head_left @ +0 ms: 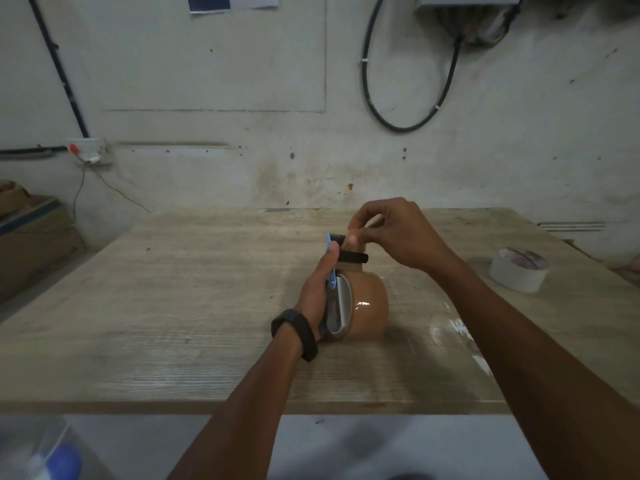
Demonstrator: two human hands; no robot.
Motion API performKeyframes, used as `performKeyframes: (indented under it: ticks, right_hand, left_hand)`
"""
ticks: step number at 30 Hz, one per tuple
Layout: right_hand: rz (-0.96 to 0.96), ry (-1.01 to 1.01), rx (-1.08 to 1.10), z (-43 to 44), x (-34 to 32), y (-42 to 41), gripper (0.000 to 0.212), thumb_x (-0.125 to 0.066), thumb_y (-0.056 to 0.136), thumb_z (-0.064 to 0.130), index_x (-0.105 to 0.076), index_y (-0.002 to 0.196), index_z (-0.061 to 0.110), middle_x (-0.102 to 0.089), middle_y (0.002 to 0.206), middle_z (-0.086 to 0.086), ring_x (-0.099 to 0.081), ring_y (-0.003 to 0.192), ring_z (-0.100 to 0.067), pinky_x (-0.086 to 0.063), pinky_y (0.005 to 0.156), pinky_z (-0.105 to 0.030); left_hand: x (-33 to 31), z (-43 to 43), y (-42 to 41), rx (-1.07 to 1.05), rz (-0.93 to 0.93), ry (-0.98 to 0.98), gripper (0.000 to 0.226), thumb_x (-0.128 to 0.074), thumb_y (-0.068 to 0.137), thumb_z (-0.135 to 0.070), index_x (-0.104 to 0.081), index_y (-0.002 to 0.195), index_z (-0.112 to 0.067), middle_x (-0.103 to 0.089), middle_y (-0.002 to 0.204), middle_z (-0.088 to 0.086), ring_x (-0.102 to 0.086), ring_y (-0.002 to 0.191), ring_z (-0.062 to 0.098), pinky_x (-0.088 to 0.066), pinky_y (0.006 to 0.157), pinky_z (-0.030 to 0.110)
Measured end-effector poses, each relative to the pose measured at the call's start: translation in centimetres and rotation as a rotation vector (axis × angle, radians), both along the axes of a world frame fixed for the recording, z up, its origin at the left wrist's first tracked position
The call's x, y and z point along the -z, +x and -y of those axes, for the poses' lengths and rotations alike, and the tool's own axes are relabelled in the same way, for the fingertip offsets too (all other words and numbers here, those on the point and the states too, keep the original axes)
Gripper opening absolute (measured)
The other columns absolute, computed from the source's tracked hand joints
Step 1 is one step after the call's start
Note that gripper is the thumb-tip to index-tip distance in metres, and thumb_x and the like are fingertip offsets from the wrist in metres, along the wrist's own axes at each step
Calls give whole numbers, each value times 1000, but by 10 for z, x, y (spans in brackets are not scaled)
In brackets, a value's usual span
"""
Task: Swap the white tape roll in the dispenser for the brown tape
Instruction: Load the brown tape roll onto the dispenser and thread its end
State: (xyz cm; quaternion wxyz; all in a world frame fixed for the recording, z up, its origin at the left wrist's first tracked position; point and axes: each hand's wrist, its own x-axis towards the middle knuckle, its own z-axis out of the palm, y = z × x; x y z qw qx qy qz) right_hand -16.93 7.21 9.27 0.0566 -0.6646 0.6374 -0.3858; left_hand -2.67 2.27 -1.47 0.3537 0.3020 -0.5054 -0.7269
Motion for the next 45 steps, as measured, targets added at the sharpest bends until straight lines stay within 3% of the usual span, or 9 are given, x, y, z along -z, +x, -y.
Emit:
performKeyframes:
  ticks: [4,10,16,22,27,31,37,41,45]
  right_hand:
    - [152,-242,87,-7,-8,-1,7,-77,86,24,-76,80,20,-67,66,16,-63,56,-1,-50,58,-12]
    - [127,-185,117,-12,4,3,16,-72,90,36,-74,86,20,-64,72,16,-65,66,-6,-51,65,-24]
    - [-69,-112,64,-10,22,12,13,-72,90,31,-72,100,22,-67,92,13,-63,85,-6,-52,79,-24]
    - [-10,-69,59,2,11,13,6,-79,84,18,-79,85,12,-73,77,4,-60,68,9,-43,62,0]
    - [-12,-233,142,3,15,22,2,-79,80,14,-78,79,15,-68,73,7,-66,73,-12,-59,73,-37]
    - [-98,-326,148,-4,23,26,10,-71,81,3,-73,79,13,-68,77,4,-66,73,-17,-59,70,-45]
    - [-183,-343,216,-2,26,32,14,-60,84,-2,-60,80,12,-62,80,2,-61,75,-21,-55,67,-45]
    - [-112,-323,181,2,24,31,16,-58,82,-8,-61,79,7,-63,80,-3,-58,73,-19,-54,66,-40]
    - [-99,-339,209,3,21,31,16,-59,82,-7,-61,79,8,-58,80,4,-51,67,-5,-56,68,-40]
  left_hand:
    - [-3,0,2,7,-25,-13,85,-52,71,-76,-67,128,-14,-79,94,9,-76,85,25,-57,88,44]
    - [-1,0,2,24,-51,34,72,-49,76,-72,-72,116,-17,-80,97,12,-77,88,26,-56,90,44]
    - [0,2,1,70,-70,60,86,-65,71,-72,-63,133,-12,-76,113,19,-74,104,33,-53,97,48]
    - [2,1,0,21,-56,34,78,-58,74,-73,-68,122,-12,-79,90,9,-75,80,24,-56,81,41]
    - [-3,-3,0,-9,-13,70,100,-56,70,-83,-56,141,-13,-74,101,14,-71,86,28,-55,82,47]
    - [-5,-6,-3,-26,28,99,125,-67,47,-92,-51,146,-18,-58,141,28,-58,126,45,-44,107,61]
    - [-8,-4,-1,-48,48,69,107,-50,67,-89,-52,146,-16,-65,130,21,-65,108,35,-49,101,54]
    - [-9,-4,0,-63,58,30,82,-30,95,-68,-49,146,-6,-73,81,7,-70,67,15,-51,70,36]
    - [-10,-5,1,-50,48,35,82,-30,96,-68,-49,145,-5,-75,81,23,-70,58,12,-50,68,35]
